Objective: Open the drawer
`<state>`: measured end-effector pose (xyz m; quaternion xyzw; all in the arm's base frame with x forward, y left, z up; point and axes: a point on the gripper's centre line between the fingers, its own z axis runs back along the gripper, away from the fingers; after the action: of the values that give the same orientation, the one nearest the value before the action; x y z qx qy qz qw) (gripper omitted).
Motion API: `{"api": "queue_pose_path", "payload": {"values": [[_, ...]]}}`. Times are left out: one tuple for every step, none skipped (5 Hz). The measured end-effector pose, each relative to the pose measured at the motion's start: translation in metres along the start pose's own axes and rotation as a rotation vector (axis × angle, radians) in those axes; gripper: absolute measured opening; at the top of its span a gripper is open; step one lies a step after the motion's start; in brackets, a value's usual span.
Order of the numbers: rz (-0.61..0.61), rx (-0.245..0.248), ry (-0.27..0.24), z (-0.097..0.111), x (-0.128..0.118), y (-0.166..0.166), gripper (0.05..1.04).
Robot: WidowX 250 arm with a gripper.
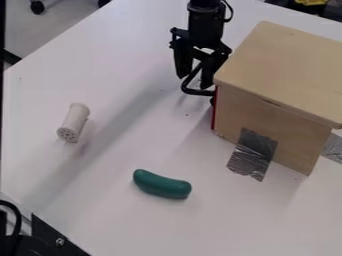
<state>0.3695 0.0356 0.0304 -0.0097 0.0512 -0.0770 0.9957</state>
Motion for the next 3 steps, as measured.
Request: {"api": "queue_pose_path", "payload": {"values": [[0.005, -0.004, -0.004, 0.000, 0.000, 0.002, 0.373], [0.040, -0.028, -0.005, 0.000, -0.003, 0.010, 0.178], [0.063, -0.028, -0.011, 0.005, -0.001, 0.020, 0.127]]}}
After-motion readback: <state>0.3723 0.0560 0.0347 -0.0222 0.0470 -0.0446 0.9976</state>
